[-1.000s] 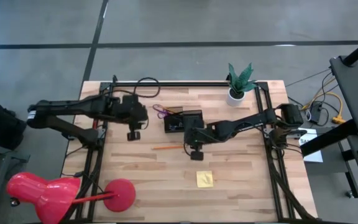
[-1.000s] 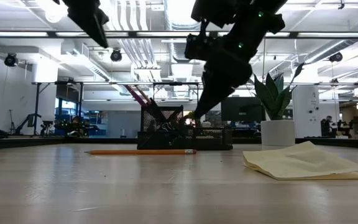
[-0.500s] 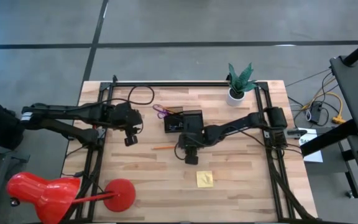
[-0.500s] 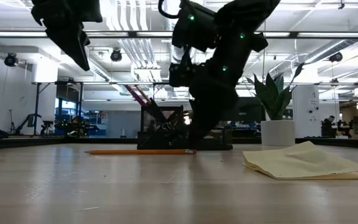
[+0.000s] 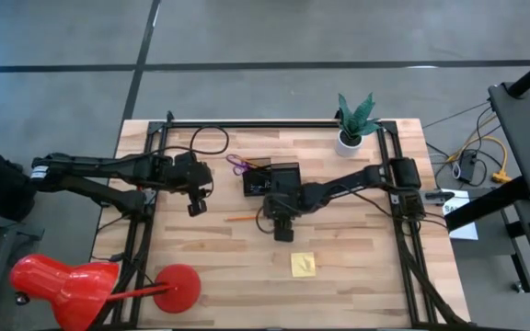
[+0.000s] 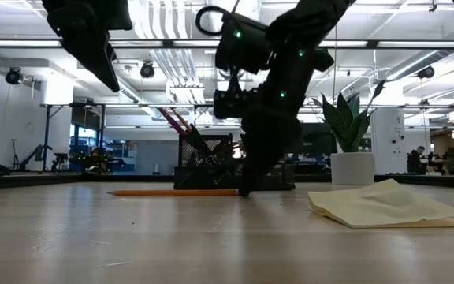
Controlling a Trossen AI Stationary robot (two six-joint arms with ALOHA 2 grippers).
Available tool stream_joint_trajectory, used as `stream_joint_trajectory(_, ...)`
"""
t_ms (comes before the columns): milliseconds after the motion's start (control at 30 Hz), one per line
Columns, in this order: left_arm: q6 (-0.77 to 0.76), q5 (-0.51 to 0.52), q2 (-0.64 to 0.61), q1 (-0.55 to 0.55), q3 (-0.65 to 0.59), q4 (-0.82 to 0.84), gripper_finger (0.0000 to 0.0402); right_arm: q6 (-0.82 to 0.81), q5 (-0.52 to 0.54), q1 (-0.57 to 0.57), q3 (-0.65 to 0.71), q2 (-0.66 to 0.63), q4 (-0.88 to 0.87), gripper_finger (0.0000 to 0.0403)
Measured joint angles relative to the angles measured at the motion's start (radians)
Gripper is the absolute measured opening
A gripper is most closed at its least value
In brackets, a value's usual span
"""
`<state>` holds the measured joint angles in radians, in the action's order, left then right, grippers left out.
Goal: Pick and place office supplies into organizer
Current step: Put the orange pencil into the black desk organizer
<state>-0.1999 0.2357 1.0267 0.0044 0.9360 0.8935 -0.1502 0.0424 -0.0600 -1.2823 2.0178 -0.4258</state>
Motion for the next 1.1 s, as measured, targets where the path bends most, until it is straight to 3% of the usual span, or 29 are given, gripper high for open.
stream_joint_trajectory(267,-0.001,0.0,0.0,0.0,-0.007,0.004,0.0114,0.029,-0.007,0.027,-0.002,0.013,0.018,0.0118)
stream_joint_trajectory(700,-0.003,0.004,0.0,0.0,-0.007,0.004,0.0114,0.105,-0.02,0.036,-0.009,0.06,0.016,0.0018)
stream_joint_trajectory(1100,-0.003,0.012,0.0,0.0,-0.007,0.004,0.0114,0.082,-0.046,0.036,-0.1,0.048,-0.079,0.001)
